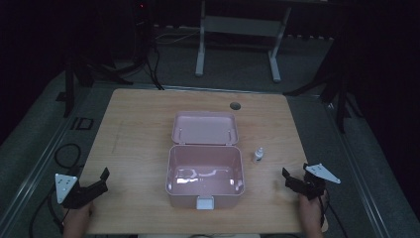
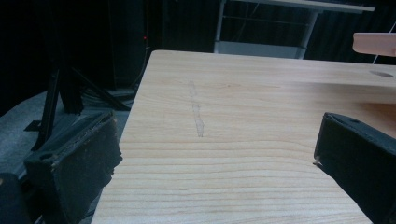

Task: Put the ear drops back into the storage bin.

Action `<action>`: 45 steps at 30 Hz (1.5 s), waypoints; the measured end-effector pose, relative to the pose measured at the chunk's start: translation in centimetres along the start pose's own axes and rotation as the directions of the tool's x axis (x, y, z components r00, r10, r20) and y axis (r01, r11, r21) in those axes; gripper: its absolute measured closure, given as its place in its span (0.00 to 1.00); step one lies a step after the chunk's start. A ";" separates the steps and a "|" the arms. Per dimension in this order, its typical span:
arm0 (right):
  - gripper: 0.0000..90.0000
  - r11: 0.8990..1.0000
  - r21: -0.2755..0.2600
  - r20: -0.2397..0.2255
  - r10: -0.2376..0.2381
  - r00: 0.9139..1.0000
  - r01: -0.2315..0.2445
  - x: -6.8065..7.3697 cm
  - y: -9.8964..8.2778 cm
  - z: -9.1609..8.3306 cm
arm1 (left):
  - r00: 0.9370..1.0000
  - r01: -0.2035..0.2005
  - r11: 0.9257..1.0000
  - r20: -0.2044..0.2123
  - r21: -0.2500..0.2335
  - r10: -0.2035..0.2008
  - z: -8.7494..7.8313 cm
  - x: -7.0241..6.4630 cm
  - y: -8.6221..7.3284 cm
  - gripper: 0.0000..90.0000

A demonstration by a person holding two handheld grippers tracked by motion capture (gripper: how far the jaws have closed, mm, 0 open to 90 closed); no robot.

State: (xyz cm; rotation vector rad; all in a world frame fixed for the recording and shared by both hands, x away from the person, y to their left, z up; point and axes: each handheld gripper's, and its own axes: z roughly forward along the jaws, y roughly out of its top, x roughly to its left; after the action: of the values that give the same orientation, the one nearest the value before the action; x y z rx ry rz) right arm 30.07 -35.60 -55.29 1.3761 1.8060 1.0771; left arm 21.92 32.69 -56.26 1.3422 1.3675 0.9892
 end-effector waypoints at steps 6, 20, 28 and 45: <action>0.13 1.000 0.012 -0.030 0.011 0.999 -0.011 -0.2 0.0 0.1 | 1.000 -0.004 1.000 -0.001 -0.001 0.004 0.0 0.0 0.0 0.01; 0.15 0.968 0.236 -0.141 -0.054 0.989 0.087 -0.1 1.3 1.3 | 1.000 -0.003 1.000 0.005 -0.001 0.003 0.0 0.0 0.0 0.01; 0.15 0.903 0.387 -0.171 -0.127 0.977 0.185 0.6 3.0 1.2 | 1.000 -0.004 1.000 0.000 0.000 0.004 0.0 0.0 0.0 0.01; 0.15 0.656 0.677 -0.283 -0.186 0.941 0.333 1.3 4.8 0.8 | 1.000 -0.005 1.000 -0.002 -0.001 0.005 0.0 -0.1 0.0 0.01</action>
State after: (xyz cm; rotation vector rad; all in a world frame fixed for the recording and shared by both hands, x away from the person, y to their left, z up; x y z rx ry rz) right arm 32.61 -33.57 -51.43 1.3682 2.6493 0.3253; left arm 21.93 32.64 -56.26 1.3453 1.3655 0.9941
